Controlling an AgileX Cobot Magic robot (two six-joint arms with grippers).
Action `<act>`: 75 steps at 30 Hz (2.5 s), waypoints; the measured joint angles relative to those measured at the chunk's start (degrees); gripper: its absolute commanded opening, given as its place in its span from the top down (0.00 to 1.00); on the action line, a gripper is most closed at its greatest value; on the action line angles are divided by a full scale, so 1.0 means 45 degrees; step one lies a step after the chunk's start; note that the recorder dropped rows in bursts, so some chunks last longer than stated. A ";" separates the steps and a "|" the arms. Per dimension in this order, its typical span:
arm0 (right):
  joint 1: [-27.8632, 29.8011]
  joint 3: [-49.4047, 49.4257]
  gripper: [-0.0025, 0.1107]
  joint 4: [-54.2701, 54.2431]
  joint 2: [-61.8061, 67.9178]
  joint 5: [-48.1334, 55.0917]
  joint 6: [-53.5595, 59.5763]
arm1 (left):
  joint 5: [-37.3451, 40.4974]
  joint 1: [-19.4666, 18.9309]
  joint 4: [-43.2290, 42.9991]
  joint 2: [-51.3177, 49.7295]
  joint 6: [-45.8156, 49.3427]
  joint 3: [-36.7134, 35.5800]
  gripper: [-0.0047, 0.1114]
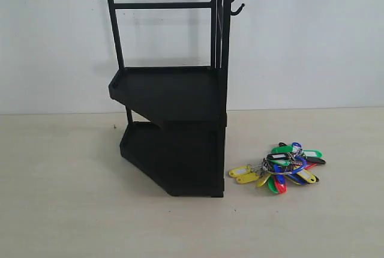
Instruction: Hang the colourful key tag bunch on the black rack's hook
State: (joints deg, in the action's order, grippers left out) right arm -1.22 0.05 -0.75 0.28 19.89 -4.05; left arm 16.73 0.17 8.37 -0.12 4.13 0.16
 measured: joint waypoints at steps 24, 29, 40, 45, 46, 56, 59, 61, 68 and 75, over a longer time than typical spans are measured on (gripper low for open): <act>0.0000 0.0000 0.98 0.0167 0.0000 -0.5873 0.0098 | 0.0000 0.0000 0.0000 0.0000 0.0000 0.0000 0.92; 0.0000 -0.0688 0.98 0.0167 -0.0028 -1.1897 -0.2444 | 0.0000 0.0000 0.0000 0.0000 0.0000 0.0000 0.92; 0.0000 -0.8900 0.98 0.0167 0.4502 -0.0618 -0.2689 | 0.0000 0.0000 0.0000 0.0000 0.0000 0.0000 0.92; 0.0000 -0.9972 0.98 0.0167 0.7429 0.1981 -0.2629 | 0.0000 0.0000 0.0000 0.0000 0.0000 0.0000 0.92; 0.0000 -0.9993 0.98 0.0037 0.7925 0.2120 -0.2595 | 0.0000 0.0000 0.0000 0.0000 0.0000 0.0000 0.92; 0.0000 -1.0024 0.98 -0.1965 1.3165 0.2412 -0.0345 | 0.0000 0.0000 0.0000 0.0000 0.0000 0.0000 0.92; 0.0000 -1.0024 0.96 -0.2820 1.5163 0.2141 -0.0094 | 0.0000 0.0000 0.0000 0.0000 0.0000 0.0000 0.92; 0.0000 -1.0024 0.91 -0.3200 1.6324 0.1740 0.0031 | 0.0000 0.0000 0.0000 0.0000 0.0000 0.0000 0.92; 0.0000 -1.0406 0.56 -0.4605 1.9437 0.0242 0.0391 | 0.0000 0.0000 0.0000 0.0000 0.0000 0.0000 0.92; 0.0000 -1.2084 0.56 -0.5994 2.1809 0.0090 0.1013 | 0.0000 0.0000 0.0000 0.0000 0.0000 0.0000 0.92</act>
State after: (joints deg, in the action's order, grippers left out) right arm -1.22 -54.33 -27.73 98.42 20.30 0.50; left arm 16.73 0.17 8.37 -0.12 4.13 0.16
